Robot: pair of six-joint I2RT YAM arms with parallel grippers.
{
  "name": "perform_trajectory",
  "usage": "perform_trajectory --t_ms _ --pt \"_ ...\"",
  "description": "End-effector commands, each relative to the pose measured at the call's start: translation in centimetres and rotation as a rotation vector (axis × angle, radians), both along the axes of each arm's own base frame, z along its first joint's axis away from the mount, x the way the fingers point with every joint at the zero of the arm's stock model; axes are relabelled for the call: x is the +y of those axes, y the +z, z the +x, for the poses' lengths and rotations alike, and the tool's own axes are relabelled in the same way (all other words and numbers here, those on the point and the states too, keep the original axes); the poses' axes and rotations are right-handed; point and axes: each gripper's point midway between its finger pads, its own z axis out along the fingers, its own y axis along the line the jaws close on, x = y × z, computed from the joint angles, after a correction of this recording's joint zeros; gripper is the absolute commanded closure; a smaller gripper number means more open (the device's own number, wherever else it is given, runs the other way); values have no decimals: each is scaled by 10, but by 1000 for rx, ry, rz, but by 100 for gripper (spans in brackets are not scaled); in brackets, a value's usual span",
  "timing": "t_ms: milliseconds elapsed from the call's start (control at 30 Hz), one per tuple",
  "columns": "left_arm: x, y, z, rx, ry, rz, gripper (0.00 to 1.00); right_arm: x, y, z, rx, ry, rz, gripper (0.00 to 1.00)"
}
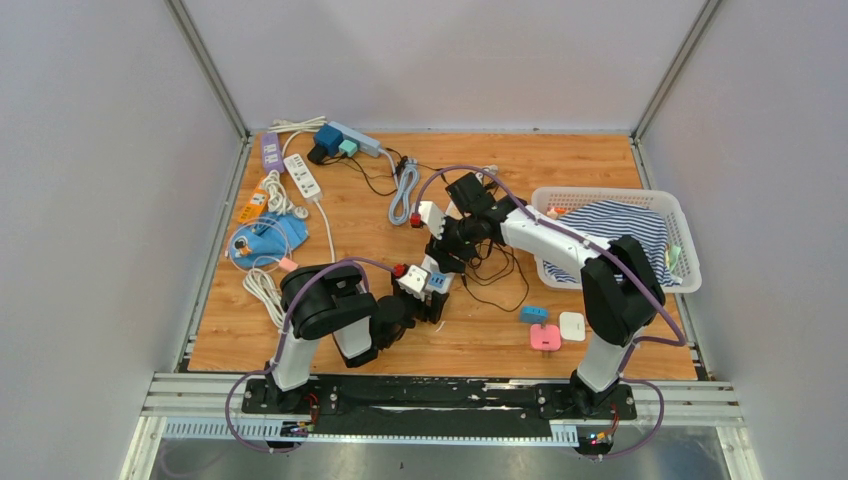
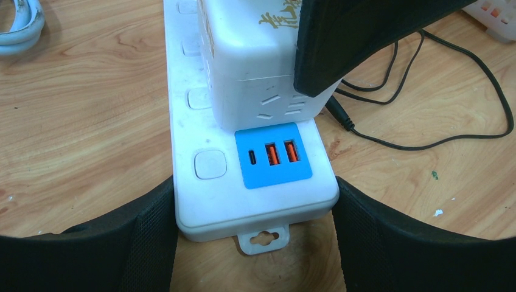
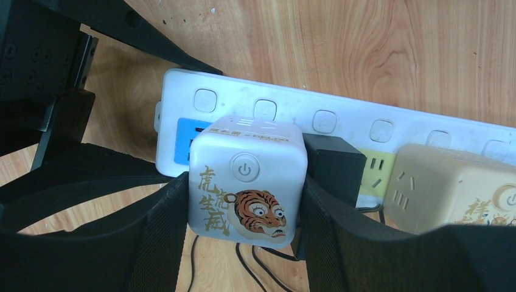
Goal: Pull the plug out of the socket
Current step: Remove the plug from the socket.
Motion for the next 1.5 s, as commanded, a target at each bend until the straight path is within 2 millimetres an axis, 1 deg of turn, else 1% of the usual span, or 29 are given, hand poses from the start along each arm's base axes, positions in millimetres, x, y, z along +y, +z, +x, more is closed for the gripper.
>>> perform_trajectory --t_ms 0,33,167,233,300,400,600,700,800,900,1000,1067,1233,1367,1467 --pt "7 -2 5 4 36 -8 100 -15 -6 -49 195 17 -35 100" --pt "7 -1 5 2 37 -9 100 -12 -5 -53 208 33 -24 100" --pt "7 -2 6 2 39 -8 100 9 -4 -86 230 167 -11 100" --pt "7 -2 6 2 39 -6 100 15 -6 -94 218 199 -28 100" --pt "7 -2 6 2 39 -5 100 15 -10 -92 206 192 -53 100" --pt "7 -2 6 0 40 -5 100 8 -13 -81 190 155 -73 100" --pt "7 -2 6 2 37 -5 100 -14 1 -48 157 28 -35 100" --pt "6 -2 6 2 36 -5 100 -20 5 -42 161 3 -13 100" --pt "6 -2 5 2 34 -6 100 -17 5 -46 182 13 2 100" --pt "6 -2 6 3 36 -7 100 -9 8 -60 227 62 42 100" --pt "6 -2 6 1 35 -5 100 -1 12 -73 225 125 54 100" --pt "6 -2 6 1 35 -5 100 3 12 -78 221 147 54 100" --pt "5 -3 6 1 34 -2 100 5 5 -82 237 156 41 100" --pt "6 -3 6 1 33 -1 100 14 -4 -95 234 200 1 100" --pt "6 -3 6 2 35 -4 100 17 -6 -97 222 210 -16 100"
